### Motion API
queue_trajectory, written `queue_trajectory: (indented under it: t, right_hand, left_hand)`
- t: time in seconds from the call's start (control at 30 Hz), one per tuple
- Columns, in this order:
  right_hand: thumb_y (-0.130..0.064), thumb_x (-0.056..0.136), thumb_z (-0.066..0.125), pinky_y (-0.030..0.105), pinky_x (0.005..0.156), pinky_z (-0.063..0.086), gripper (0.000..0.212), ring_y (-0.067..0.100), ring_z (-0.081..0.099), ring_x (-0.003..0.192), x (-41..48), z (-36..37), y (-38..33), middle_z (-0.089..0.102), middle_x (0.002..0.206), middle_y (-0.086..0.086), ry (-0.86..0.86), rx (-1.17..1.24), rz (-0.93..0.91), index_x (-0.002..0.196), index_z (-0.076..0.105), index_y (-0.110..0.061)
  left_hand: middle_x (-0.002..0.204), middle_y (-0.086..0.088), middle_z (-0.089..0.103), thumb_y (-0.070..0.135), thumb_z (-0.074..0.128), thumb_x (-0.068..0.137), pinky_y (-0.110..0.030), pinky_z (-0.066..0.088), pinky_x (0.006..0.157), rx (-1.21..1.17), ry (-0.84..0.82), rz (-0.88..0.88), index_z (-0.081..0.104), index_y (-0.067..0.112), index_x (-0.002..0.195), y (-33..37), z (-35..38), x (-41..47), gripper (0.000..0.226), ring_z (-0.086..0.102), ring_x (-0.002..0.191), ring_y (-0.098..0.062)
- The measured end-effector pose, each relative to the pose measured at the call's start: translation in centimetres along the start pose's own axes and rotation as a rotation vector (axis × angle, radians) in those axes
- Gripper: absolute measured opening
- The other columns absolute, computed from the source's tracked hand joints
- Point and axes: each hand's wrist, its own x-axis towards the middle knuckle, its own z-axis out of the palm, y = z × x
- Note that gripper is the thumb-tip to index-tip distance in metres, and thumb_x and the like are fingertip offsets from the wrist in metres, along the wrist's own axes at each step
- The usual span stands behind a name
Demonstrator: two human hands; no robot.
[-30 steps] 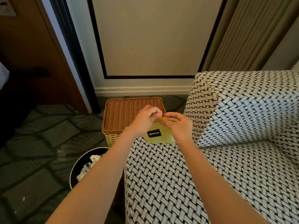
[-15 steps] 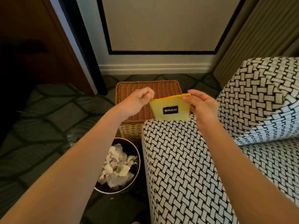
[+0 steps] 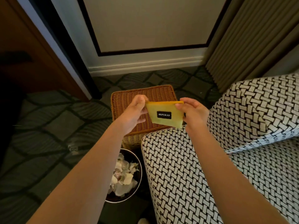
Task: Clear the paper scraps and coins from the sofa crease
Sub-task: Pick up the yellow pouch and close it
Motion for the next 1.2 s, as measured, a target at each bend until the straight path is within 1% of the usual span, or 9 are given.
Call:
queue_trajectory:
  t: [0.13,0.23,0.3,0.4,0.6,0.67,0.77,0.93,1.2]
  right_hand:
    - [0.002,0.083,0.062,0.044,0.090,0.052,0.020,0.024,0.061,0.104,-0.6,1.8,0.5,0.064,0.111,0.009,0.028,0.380,0.203,0.086,0.060,-0.018]
    - [0.002,0.085,0.058,0.042,0.095,0.049,0.022,0.023,0.061,0.106,-1.5,4.1,1.2,0.064,0.114,0.010,-0.010,0.567,0.282,0.095,0.060,-0.017]
    - [0.005,0.084,0.058,0.039,0.094,0.050,0.030,0.022,0.061,0.105,-2.2,5.0,1.5,0.064,0.112,0.008,-0.051,0.554,0.286,0.104,0.057,-0.017]
    - [0.010,0.082,0.057,0.041,0.087,0.052,0.045,0.024,0.062,0.103,-0.8,5.1,1.8,0.063,0.105,0.007,-0.128,0.426,0.281,0.115,0.048,-0.019]
    - [-0.021,0.080,0.069,0.052,0.082,0.052,0.080,0.032,0.056,0.111,5.9,4.5,3.0,0.049,0.133,0.014,-0.275,0.266,0.436,0.145,0.021,-0.024]
    - [-0.010,0.085,0.064,0.044,0.080,0.053,0.066,0.028,0.058,0.105,7.4,4.8,3.5,0.051,0.131,0.018,-0.237,0.112,0.453,0.142,0.031,-0.011]
    - [-0.001,0.088,0.058,0.033,0.072,0.052,0.040,0.023,0.060,0.094,9.2,5.6,5.5,0.059,0.122,0.018,-0.187,-0.047,0.440,0.127,0.051,-0.003]
    - [0.002,0.092,0.049,0.036,0.082,0.052,0.042,0.027,0.058,0.105,12.2,6.9,8.9,0.056,0.125,0.017,-0.104,0.108,0.440,0.133,0.046,-0.007]
    - [-0.002,0.092,0.049,0.037,0.096,0.049,0.042,0.018,0.055,0.110,14.9,6.9,13.2,0.056,0.122,0.004,-0.126,-0.243,0.234,0.132,0.050,-0.017]
  left_hand:
    - [0.153,-0.010,0.024,0.056,0.035,0.090,-0.057,0.030,0.106,-0.142,0.119,-0.250,0.008,0.038,0.145,-0.7,1.2,1.3,0.064,0.034,0.134,-0.036]
    - [0.135,-0.017,0.047,0.062,0.034,0.088,-0.052,0.041,0.097,-0.549,-0.070,-0.472,0.035,0.014,0.140,-1.0,2.1,2.3,0.070,0.048,0.123,-0.036]
    - [0.110,-0.015,0.061,0.044,0.041,0.094,-0.034,0.057,0.074,-0.808,-0.031,-0.429,0.052,0.005,0.121,-1.5,2.0,3.0,0.048,0.062,0.096,-0.025]
    - [0.098,-0.010,0.062,0.011,0.047,0.094,-0.023,0.056,0.053,-0.745,0.048,-0.335,0.049,0.006,0.118,-1.6,0.8,5.1,0.024,0.063,0.077,-0.017]
    - [0.113,-0.004,0.059,0.001,0.057,0.087,-0.034,0.052,0.079,-0.191,-0.071,-0.357,0.055,0.025,0.111,-1.9,-3.2,8.6,0.034,0.058,0.100,-0.020]
    - [0.121,-0.007,0.057,-0.001,0.058,0.085,-0.037,0.052,0.084,-0.122,-0.119,-0.412,0.053,0.024,0.114,-2.3,-3.2,9.3,0.039,0.057,0.107,-0.023]
    - [0.133,-0.014,0.049,-0.010,0.061,0.080,-0.043,0.050,0.091,-0.257,0.093,-0.481,0.039,0.016,0.132,-4.4,-2.5,11.1,0.062,0.052,0.116,-0.030]
    - [0.126,-0.018,0.056,-0.007,0.058,0.084,-0.032,0.047,0.082,-0.478,0.265,-0.618,0.047,-0.003,0.126,-7.7,-1.1,14.0,0.044,0.056,0.103,-0.025]
    - [0.127,-0.013,0.056,0.000,0.060,0.086,-0.029,0.053,0.075,-0.201,0.259,-0.600,0.047,0.011,0.132,-12.0,-0.5,16.3,0.049,0.056,0.106,-0.024]
